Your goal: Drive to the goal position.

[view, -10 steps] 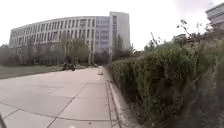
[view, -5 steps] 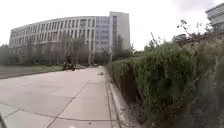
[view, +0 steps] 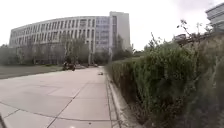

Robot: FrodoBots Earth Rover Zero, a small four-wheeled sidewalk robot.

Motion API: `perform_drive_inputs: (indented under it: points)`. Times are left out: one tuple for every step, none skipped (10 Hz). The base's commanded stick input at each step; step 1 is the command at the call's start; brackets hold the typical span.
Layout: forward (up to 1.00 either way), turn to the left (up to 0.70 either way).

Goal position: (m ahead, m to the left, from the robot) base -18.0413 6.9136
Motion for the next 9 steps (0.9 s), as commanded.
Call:
perform_drive_inputs:
  points:
    - [0.06,0.00]
    - [0.06,0.00]
    - [0.06,0.00]
    - [0.05,0.00]
    - [-0.03,0.00]
    - [-0.66,0.00]
    - [-0.48,0.00]
    - [-0.29,0.00]
    - [-0.09,0.00]
